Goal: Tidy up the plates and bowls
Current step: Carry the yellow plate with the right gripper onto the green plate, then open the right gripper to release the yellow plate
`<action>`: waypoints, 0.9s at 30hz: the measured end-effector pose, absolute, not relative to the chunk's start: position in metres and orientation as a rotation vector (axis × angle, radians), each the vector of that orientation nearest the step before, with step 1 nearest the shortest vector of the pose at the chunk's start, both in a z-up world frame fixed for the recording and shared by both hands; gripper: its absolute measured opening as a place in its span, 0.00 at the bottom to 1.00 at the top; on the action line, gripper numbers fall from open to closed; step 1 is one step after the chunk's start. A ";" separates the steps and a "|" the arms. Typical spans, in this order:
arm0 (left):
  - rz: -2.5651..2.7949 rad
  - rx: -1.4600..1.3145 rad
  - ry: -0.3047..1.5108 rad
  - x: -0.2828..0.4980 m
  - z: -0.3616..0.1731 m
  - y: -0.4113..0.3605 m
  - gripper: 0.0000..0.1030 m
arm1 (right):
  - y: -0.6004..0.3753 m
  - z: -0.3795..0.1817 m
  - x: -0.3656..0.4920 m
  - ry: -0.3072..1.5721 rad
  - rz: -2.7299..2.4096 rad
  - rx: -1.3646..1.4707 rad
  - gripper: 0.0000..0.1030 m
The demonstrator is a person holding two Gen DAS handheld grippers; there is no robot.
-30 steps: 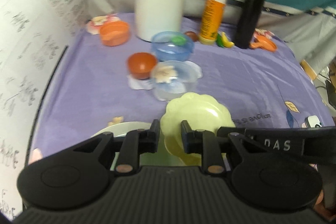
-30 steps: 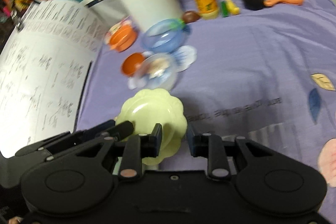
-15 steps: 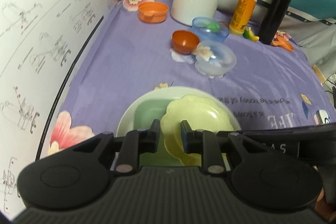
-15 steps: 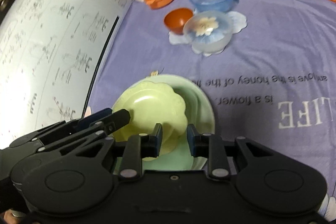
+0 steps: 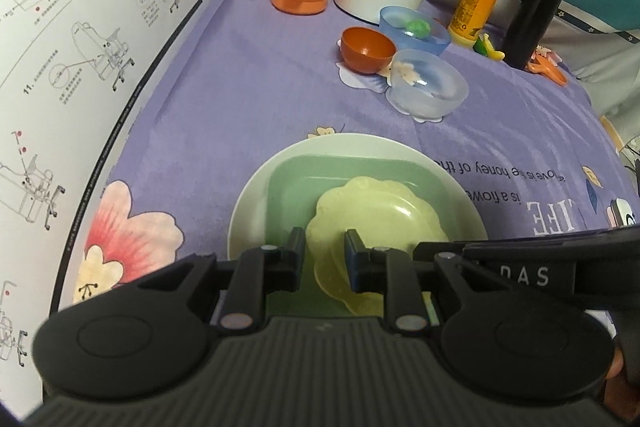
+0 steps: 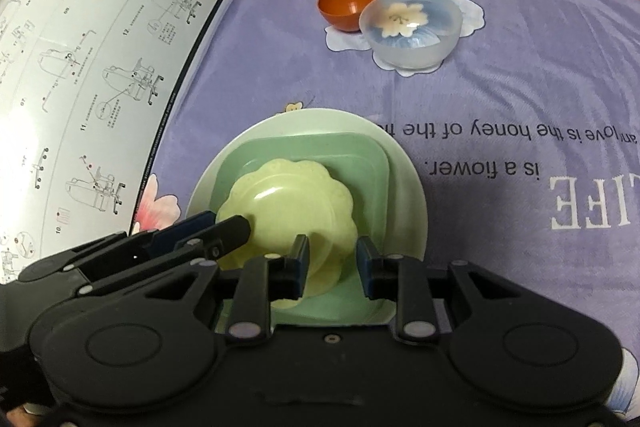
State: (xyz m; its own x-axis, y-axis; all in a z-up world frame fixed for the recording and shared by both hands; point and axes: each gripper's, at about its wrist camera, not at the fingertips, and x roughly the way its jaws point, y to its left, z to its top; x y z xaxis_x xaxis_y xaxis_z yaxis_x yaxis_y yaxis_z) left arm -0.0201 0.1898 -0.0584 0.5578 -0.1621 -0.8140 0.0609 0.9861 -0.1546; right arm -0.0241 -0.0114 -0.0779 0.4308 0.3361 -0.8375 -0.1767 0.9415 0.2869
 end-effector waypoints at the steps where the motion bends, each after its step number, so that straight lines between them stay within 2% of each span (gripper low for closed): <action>1: -0.133 -0.114 0.973 -0.019 -0.059 0.190 0.20 | -0.011 -0.079 -0.023 1.082 0.320 0.165 0.26; 10: -0.125 -0.120 0.979 -0.013 -0.063 0.192 0.22 | -0.010 -0.082 -0.016 1.078 0.319 0.162 0.27; 12: -0.108 -0.111 0.962 -0.013 -0.058 0.194 0.31 | -0.012 -0.080 -0.016 1.079 0.327 0.159 0.33; 14: -0.077 -0.105 0.939 -0.014 -0.052 0.199 0.51 | -0.016 -0.076 -0.015 1.062 0.328 0.166 0.43; 15: -0.059 -0.105 0.931 -0.014 -0.049 0.202 0.57 | -0.019 -0.073 -0.016 1.052 0.323 0.170 0.48; 17: -0.031 -0.122 0.919 -0.015 -0.045 0.210 0.88 | -0.026 -0.068 -0.016 1.034 0.300 0.176 0.80; 19: -0.025 -0.157 0.912 -0.015 -0.042 0.218 1.00 | -0.036 -0.063 -0.017 1.012 0.300 0.204 0.98; 20: -0.019 -0.170 0.911 -0.015 -0.041 0.220 1.00 | -0.040 -0.061 -0.018 1.003 0.304 0.215 1.00; 27: -0.005 -0.139 0.939 -0.016 -0.044 0.211 1.00 | -0.051 -0.054 -0.025 1.002 0.292 0.220 1.00</action>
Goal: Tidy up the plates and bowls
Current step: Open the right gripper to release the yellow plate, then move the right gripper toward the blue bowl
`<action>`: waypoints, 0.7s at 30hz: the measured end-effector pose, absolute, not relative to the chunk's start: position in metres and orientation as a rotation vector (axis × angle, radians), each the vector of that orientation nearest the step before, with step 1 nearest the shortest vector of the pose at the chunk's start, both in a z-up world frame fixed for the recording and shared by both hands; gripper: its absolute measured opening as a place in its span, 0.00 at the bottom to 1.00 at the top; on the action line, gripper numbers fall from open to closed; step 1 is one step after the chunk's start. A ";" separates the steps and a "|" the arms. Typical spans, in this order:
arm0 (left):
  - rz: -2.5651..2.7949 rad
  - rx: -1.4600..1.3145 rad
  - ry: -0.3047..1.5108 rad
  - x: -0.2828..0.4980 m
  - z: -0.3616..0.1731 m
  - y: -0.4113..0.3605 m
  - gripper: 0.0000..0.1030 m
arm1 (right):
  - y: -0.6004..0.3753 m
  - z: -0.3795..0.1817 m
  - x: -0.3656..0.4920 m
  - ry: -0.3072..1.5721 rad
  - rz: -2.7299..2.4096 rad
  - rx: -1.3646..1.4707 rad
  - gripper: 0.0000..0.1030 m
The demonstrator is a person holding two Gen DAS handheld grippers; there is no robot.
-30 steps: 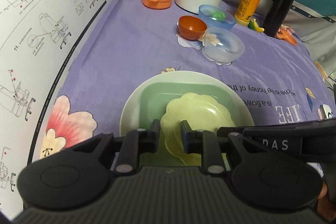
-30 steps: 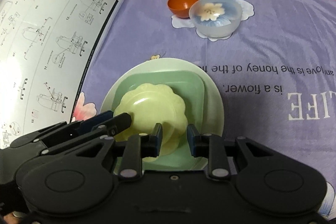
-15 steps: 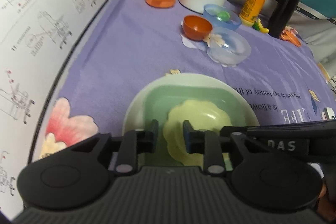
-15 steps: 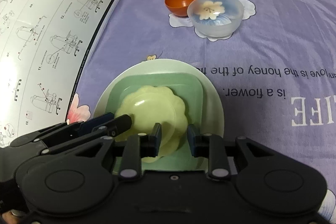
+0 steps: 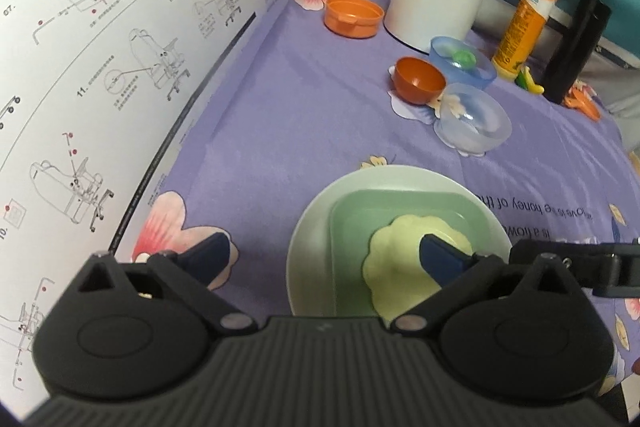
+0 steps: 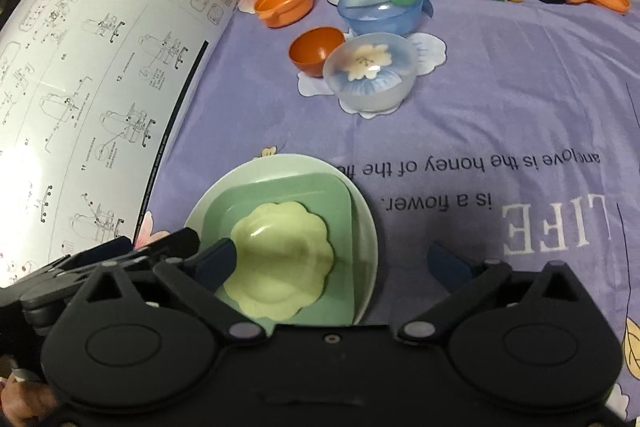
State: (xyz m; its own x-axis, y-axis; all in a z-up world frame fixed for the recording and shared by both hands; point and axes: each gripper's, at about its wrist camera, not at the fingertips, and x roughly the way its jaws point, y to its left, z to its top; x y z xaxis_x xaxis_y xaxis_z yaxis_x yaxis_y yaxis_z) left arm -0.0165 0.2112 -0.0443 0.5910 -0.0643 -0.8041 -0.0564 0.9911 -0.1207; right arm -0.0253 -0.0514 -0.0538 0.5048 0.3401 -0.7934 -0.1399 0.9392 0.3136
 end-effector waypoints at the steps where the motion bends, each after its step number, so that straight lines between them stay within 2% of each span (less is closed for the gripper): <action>1: -0.005 -0.129 0.939 -0.017 -0.044 0.208 1.00 | -0.053 -0.053 -0.027 0.998 0.291 0.217 1.00; 21: -0.011 -0.004 0.940 -0.025 -0.025 0.167 1.00 | -0.084 -0.044 -0.043 0.948 0.273 0.307 1.00</action>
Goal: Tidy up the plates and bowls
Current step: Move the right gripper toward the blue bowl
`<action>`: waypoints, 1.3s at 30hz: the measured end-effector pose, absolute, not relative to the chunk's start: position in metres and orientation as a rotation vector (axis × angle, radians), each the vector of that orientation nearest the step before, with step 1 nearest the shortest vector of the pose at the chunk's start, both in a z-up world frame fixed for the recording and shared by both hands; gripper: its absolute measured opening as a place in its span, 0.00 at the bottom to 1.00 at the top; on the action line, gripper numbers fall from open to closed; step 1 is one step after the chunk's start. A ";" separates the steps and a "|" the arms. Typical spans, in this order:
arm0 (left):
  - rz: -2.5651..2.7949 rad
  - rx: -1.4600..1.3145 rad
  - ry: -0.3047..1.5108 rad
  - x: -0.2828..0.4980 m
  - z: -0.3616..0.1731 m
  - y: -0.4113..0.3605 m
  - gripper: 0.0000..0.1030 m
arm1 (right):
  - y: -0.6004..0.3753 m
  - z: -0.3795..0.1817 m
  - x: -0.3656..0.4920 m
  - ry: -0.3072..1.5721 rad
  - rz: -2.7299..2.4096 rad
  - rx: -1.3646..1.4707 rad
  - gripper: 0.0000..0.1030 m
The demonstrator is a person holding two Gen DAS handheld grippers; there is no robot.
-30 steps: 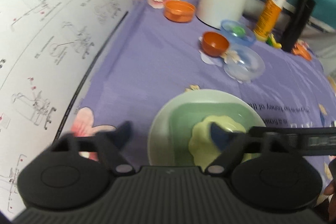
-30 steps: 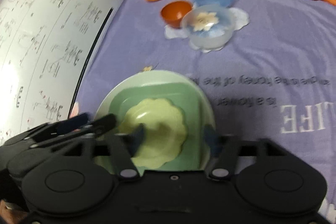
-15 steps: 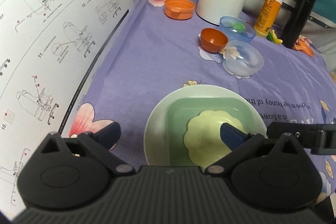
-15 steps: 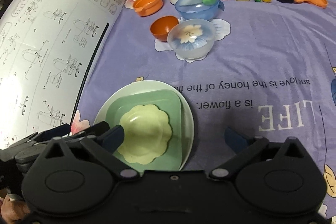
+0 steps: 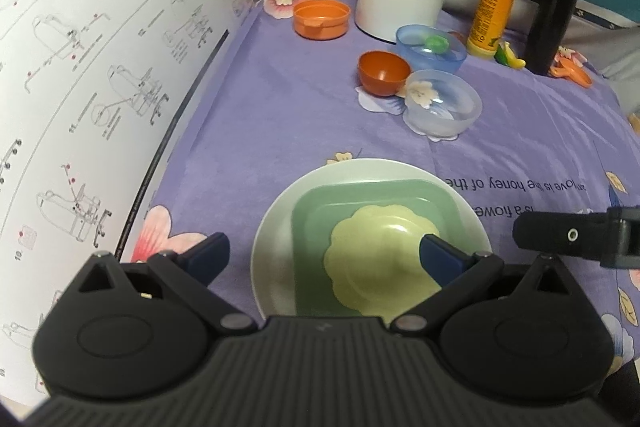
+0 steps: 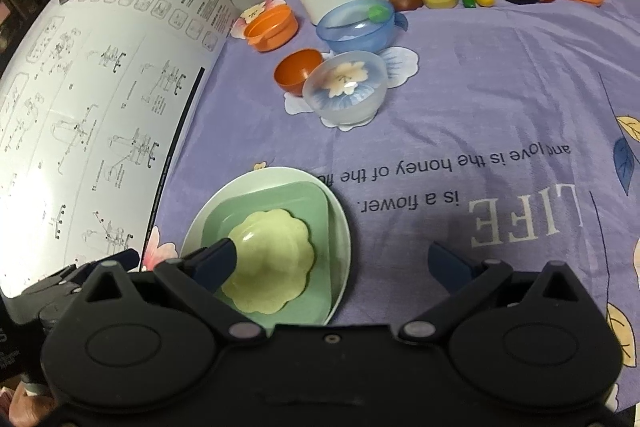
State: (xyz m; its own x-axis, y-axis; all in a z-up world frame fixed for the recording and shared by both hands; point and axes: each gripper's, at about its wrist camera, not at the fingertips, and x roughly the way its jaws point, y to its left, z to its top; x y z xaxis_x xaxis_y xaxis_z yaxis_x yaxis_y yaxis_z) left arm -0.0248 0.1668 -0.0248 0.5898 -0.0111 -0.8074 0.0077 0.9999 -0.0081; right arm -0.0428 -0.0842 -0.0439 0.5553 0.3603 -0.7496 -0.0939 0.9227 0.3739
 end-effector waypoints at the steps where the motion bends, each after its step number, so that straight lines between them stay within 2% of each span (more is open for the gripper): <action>1: -0.013 0.005 0.939 -0.025 -0.024 0.164 1.00 | -0.087 -0.044 -0.043 0.945 0.271 0.314 1.00; 22: -0.066 0.106 0.957 -0.006 -0.023 0.125 1.00 | -0.129 -0.056 -0.039 0.947 0.188 0.411 1.00; 39: -0.076 0.068 0.861 0.107 -0.004 0.123 1.00 | -0.160 -0.029 0.051 0.891 0.094 0.434 1.00</action>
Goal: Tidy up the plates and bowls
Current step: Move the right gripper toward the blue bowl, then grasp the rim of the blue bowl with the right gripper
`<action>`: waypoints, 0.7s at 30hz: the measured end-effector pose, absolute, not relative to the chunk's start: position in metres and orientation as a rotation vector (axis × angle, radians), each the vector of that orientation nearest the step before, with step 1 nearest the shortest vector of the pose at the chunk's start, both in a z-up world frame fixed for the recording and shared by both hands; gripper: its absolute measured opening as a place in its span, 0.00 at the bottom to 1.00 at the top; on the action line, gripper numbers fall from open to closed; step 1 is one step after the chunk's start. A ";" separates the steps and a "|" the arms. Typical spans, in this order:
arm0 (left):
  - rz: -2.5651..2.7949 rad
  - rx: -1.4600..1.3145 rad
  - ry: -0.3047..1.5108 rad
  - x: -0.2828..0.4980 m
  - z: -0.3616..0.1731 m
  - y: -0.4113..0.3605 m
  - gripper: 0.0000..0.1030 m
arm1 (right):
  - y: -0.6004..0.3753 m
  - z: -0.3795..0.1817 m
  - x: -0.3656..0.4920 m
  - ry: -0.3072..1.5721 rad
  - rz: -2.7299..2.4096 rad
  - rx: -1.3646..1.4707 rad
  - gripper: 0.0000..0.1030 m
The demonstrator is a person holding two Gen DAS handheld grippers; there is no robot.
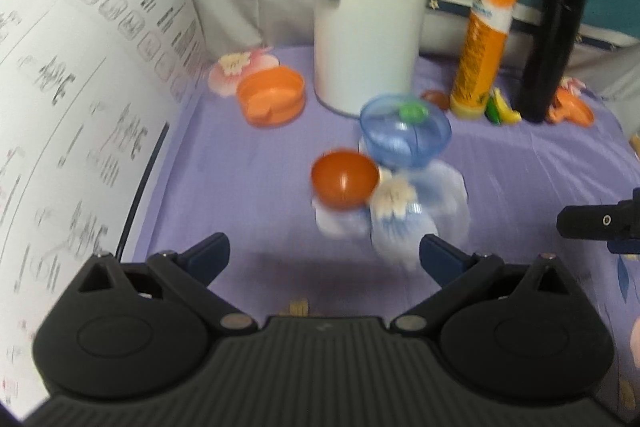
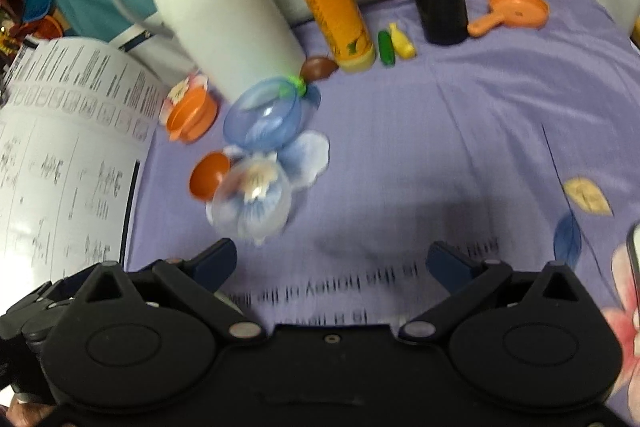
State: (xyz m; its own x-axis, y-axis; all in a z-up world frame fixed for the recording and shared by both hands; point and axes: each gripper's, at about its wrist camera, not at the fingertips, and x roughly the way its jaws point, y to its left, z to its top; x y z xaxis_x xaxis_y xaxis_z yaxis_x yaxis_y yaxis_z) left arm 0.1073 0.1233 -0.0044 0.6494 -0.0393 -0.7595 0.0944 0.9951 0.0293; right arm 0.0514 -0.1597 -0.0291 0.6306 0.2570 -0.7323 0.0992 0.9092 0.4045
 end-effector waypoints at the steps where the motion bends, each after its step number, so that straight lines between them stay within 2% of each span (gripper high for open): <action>1: -0.077 0.063 0.860 0.118 -0.004 0.123 1.00 | -0.161 -0.028 0.060 0.889 0.091 0.437 1.00; 10: -0.069 0.033 0.883 0.208 -0.019 0.111 1.00 | -0.164 -0.030 0.142 0.851 0.055 0.479 1.00; 15: -0.078 0.069 0.884 0.244 -0.032 0.099 0.99 | -0.156 -0.036 0.188 0.860 0.071 0.480 0.86; 18: -0.097 0.081 0.899 0.259 -0.041 0.094 0.92 | -0.150 -0.044 0.210 0.868 0.093 0.486 0.74; 20: -0.116 0.082 0.912 0.267 -0.047 0.090 0.85 | -0.146 -0.048 0.223 0.882 0.108 0.503 0.59; 21: -0.125 0.083 0.918 0.269 -0.050 0.087 0.82 | -0.144 -0.051 0.226 0.887 0.114 0.511 0.56</action>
State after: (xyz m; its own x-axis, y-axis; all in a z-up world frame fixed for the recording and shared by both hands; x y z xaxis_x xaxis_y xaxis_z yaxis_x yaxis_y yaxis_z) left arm 0.2694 0.0875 -0.0498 0.6011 -0.0720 -0.7959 0.1431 0.9895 0.0186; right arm 0.2260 -0.1442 -0.0511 0.6339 0.3022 -0.7119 0.1125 0.8747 0.4714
